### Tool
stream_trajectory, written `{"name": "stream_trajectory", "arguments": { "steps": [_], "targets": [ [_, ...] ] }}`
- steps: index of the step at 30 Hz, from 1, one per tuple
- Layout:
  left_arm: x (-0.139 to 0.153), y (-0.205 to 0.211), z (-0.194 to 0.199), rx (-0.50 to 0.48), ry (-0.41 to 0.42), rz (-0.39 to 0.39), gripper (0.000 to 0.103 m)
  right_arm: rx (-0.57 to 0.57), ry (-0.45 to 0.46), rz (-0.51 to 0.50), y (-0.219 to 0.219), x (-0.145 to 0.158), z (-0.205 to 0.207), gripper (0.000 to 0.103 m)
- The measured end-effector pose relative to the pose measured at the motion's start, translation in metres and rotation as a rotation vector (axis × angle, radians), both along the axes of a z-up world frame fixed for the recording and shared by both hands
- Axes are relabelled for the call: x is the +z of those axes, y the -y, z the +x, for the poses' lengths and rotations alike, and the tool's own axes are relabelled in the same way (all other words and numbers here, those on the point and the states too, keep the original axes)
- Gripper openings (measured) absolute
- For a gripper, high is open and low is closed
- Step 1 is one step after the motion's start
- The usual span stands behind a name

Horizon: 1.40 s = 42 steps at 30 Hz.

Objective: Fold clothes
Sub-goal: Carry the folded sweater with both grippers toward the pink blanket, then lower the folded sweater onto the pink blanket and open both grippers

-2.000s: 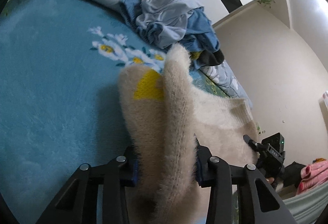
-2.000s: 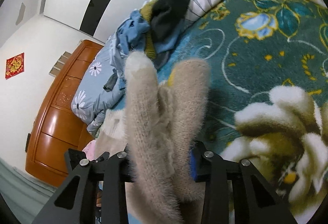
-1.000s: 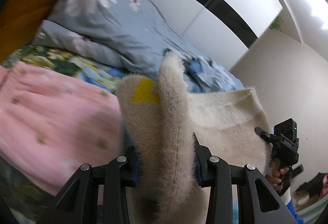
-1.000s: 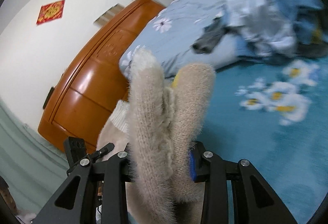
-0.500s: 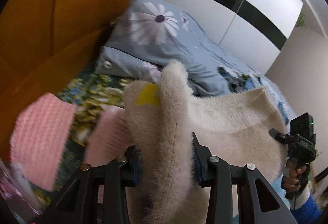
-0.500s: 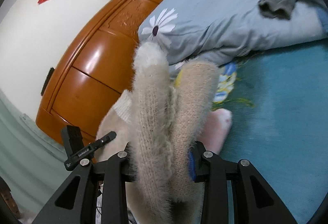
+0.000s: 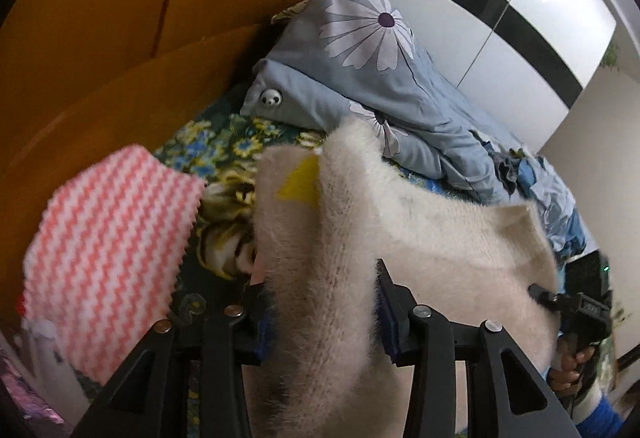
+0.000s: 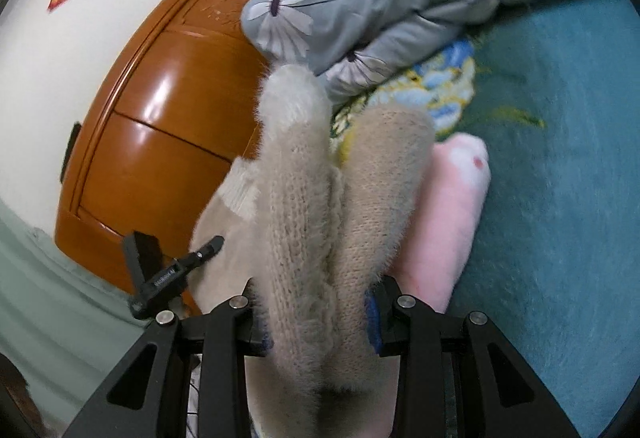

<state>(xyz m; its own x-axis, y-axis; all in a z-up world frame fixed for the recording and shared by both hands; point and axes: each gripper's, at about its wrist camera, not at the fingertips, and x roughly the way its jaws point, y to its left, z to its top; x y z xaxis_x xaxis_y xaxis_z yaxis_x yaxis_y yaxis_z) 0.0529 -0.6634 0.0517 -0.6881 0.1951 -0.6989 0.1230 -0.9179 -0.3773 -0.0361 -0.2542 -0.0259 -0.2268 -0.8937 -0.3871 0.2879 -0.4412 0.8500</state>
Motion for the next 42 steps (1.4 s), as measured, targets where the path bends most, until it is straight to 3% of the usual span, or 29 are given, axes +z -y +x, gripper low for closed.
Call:
{"name": "stream_trajectory", "arguments": {
  "steps": [10,19,26,31,36,42],
  "targets": [
    [-0.022,0.008,0.006,0.054,-0.013,0.078,0.057,-0.023,0.030,0.022,-0.001,-0.014,0.004,0.040],
    [-0.001,0.007,0.019,0.136,0.013,-0.020,0.072,0.012,0.065,0.053,-0.017,0.001,-0.005,0.044],
    [0.038,-0.004,0.036,0.203,-0.039,-0.193,0.072,-0.065,-0.069,0.187,-0.047,0.040,-0.005,0.044],
    [0.056,-0.045,0.024,0.080,-0.118,-0.253,0.072,-0.027,-0.233,0.257,-0.015,0.079,0.010,0.044],
    [0.031,-0.067,0.005,0.016,-0.042,-0.360,0.072,0.047,-0.371,0.368,0.028,0.082,0.031,0.044],
    [0.004,-0.057,0.001,0.030,-0.029,-0.355,0.072,0.010,-0.313,0.356,0.023,0.052,0.023,0.044]
  ]
}}
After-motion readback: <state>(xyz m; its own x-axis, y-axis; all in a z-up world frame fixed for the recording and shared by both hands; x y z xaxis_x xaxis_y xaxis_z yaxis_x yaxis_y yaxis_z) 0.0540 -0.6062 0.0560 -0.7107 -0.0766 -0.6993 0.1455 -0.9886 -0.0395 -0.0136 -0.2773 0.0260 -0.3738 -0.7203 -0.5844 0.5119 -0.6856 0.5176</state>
